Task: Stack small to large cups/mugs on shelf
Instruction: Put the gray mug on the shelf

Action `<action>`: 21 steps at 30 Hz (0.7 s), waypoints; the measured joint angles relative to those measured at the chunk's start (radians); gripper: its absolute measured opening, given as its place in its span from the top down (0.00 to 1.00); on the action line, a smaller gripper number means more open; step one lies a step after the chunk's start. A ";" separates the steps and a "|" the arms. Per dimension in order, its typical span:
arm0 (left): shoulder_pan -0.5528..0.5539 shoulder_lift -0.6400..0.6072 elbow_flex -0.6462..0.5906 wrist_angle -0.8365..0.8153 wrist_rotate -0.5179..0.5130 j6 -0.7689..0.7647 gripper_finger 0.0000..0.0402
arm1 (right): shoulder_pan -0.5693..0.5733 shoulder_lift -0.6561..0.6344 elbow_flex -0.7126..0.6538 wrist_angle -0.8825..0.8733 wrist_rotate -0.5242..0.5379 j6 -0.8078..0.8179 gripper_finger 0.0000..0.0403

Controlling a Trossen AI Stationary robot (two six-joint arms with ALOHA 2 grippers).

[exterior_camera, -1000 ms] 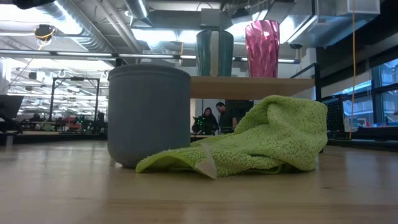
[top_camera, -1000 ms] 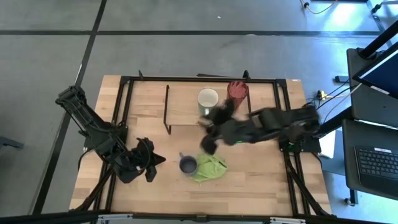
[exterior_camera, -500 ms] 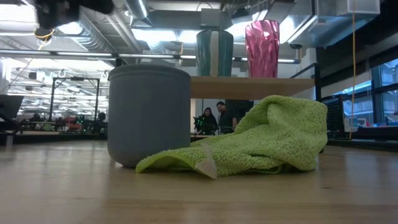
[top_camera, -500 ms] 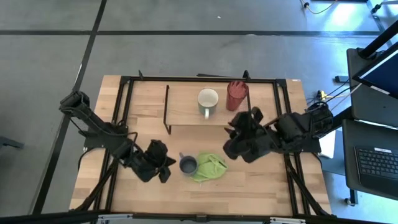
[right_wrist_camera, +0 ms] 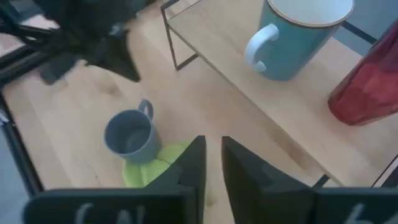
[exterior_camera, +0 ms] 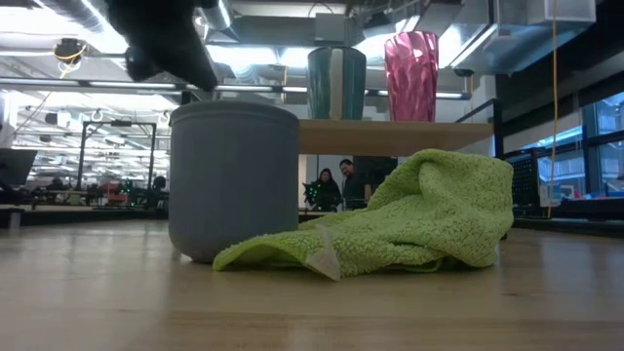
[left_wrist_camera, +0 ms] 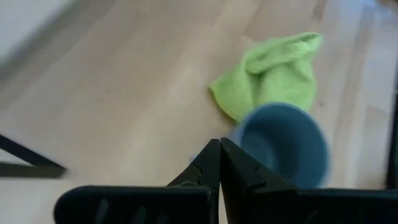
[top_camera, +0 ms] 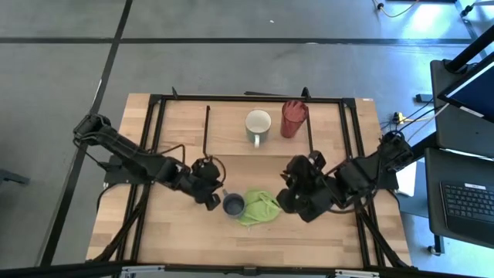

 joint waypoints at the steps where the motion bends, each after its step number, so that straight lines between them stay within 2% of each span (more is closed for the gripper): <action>1: 0.014 0.000 -0.002 0.002 0.008 0.023 1.00 | 0.008 0.000 0.002 -0.001 0.008 0.012 0.88; 8: 0.090 0.000 -0.106 0.131 0.133 0.099 1.00 | 0.056 0.000 0.031 -0.001 0.075 0.072 0.95; 15: 0.110 0.001 -0.187 0.298 0.188 0.103 1.00 | 0.069 0.000 0.039 -0.025 0.094 0.119 0.95; 21: 0.110 0.010 -0.212 0.319 0.216 0.095 1.00 | 0.069 0.000 0.039 -0.027 0.094 0.119 0.95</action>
